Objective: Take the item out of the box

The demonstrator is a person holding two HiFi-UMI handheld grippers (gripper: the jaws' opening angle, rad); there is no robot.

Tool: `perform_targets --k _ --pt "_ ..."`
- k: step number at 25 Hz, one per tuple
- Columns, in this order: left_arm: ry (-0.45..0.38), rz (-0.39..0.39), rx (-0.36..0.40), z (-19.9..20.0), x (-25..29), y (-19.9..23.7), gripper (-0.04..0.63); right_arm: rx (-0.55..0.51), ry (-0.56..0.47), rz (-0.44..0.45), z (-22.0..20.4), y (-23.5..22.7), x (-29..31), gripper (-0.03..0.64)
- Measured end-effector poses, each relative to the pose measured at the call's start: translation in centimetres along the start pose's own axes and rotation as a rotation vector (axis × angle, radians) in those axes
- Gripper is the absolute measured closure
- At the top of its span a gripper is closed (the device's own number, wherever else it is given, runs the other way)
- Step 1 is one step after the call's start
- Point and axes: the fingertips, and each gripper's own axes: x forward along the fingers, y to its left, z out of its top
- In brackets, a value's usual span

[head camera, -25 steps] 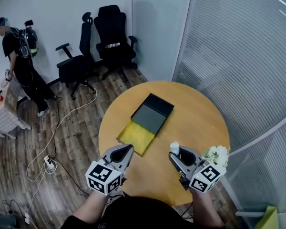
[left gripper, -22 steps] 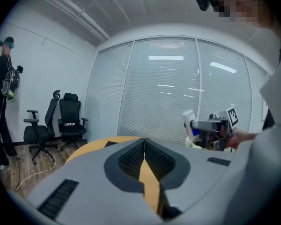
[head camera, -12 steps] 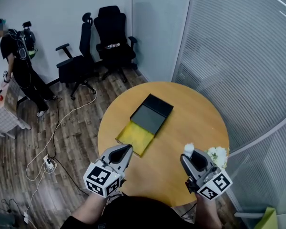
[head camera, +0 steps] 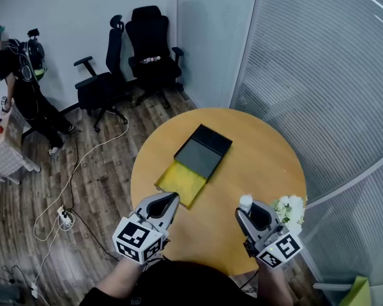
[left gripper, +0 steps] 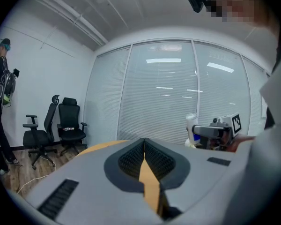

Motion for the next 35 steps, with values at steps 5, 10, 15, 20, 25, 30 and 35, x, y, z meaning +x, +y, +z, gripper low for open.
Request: perform_targets --k 5,10,15,20,25,30,35 --pt "0.002 -0.009 -0.004 -0.1 0.0 -0.2 0.581 -0.004 -0.001 -0.049 -0.1 -0.9 -0.3 0.477" --pt "0.002 -0.01 -0.006 -0.3 -0.4 -0.2 0.581 -0.014 0.01 -0.051 -0.5 -0.4 -0.1 0.479" --pt "0.001 -0.009 -0.009 -0.2 -0.9 -0.2 0.581 -0.016 0.019 -0.041 -0.4 0.2 0.2 0.479" --pt "0.001 -0.006 -0.009 -0.4 -1.0 -0.1 0.581 -0.01 0.02 -0.033 -0.6 0.3 0.3 0.479" --pt "-0.002 -0.006 -0.016 -0.3 -1.3 0.1 0.581 -0.006 0.018 -0.03 -0.4 0.6 0.6 0.479" --pt "-0.002 -0.004 -0.02 -0.4 -1.5 0.1 0.581 -0.001 0.014 -0.029 -0.5 0.8 0.4 0.479" --pt "0.002 -0.002 -0.022 -0.8 -1.2 0.4 0.581 0.005 0.014 -0.028 -0.9 0.5 0.6 0.479"
